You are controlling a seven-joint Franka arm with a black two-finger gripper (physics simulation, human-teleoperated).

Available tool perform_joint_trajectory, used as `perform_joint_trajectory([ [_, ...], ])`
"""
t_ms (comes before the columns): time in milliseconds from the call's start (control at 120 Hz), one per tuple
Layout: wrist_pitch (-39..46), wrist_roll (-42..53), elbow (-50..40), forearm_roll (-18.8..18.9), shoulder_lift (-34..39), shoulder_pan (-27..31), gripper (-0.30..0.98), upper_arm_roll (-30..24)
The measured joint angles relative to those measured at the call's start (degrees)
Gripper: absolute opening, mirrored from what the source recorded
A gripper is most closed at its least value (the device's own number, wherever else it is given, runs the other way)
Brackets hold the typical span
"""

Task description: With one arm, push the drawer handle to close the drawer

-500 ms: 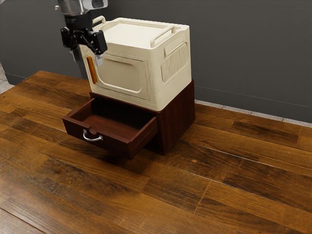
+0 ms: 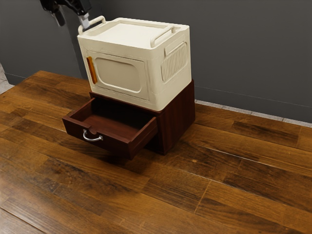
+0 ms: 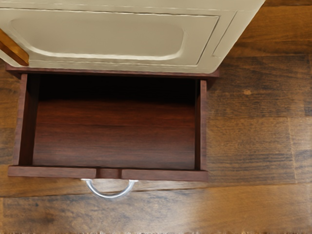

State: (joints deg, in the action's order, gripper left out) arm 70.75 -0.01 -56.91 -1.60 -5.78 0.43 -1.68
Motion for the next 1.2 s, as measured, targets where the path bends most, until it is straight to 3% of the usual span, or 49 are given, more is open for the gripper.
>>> perform_joint_trajectory([
  [108, -0.43, -1.5, -4.1, 1.31, -0.69, 2.58, 0.69, -1.42],
  [242, 10.19, -4.32, -43.89, 4.4, 19.77, 3.96, 0.69, -5.95],
  [292, 15.08, -5.27, -52.94, 4.9, 22.81, 4.61, 0.69, -6.74],
  [375, 22.62, -6.69, -60.61, 5.42, 23.19, 5.28, 0.69, -7.18],
  [625, 39.84, -9.33, -69.82, 6.03, 18.33, 6.4, 0.65, -7.29],
  [933, 48.07, -7.61, -71.77, 6.12, 14.98, 7.51, 0.11, -7.06],
  [1200, 49.49, -6.46, -73.04, 6.17, 13.05, 10.06, -0.06, -7.77],
])
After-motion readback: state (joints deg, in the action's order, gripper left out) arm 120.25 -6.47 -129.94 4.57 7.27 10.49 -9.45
